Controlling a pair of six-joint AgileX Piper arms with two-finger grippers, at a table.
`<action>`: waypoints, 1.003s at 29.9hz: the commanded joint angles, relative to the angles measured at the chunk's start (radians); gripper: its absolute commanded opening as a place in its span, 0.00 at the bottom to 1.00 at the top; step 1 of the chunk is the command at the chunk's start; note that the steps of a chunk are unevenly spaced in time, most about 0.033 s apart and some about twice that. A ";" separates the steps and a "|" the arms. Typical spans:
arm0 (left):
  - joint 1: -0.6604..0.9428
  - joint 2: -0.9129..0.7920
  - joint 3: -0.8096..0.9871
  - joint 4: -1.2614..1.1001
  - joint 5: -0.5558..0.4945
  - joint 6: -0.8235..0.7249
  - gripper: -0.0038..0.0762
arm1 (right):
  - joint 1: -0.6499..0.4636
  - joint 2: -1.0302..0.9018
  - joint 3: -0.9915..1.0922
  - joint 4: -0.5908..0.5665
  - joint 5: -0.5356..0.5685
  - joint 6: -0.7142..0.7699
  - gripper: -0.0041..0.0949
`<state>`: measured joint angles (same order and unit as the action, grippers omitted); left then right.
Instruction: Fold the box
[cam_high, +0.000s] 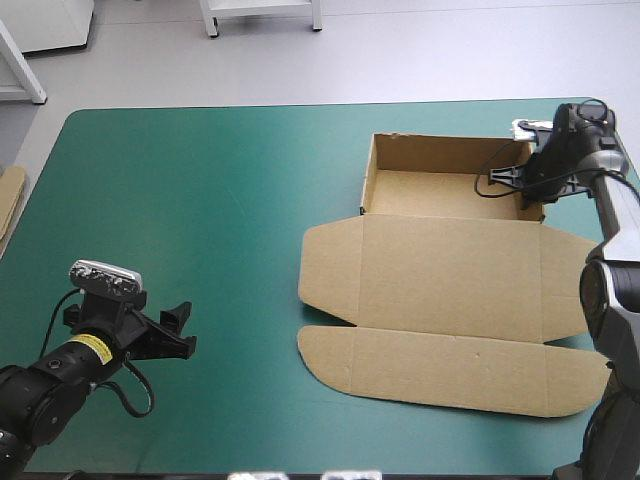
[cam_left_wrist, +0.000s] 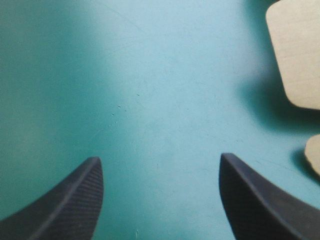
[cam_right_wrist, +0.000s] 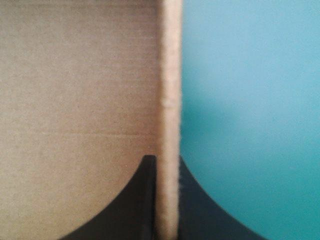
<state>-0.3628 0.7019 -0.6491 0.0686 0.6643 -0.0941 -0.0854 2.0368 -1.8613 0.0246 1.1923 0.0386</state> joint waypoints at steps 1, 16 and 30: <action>-0.002 -0.004 -0.024 0.002 -0.063 -0.011 0.64 | -0.083 -0.071 -0.033 0.004 0.001 -0.012 0.02; -0.002 -0.004 -0.024 0.007 -0.080 -0.009 0.64 | -0.350 -0.071 -0.033 0.031 -0.009 -0.026 0.02; -0.002 -0.004 -0.024 0.006 -0.083 -0.009 0.64 | -0.487 -0.036 -0.027 0.056 -0.037 -0.039 0.03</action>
<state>-0.3628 0.7019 -0.6491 0.0771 0.6492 -0.0941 -0.5572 2.0432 -1.8613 0.0587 1.1758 0.0091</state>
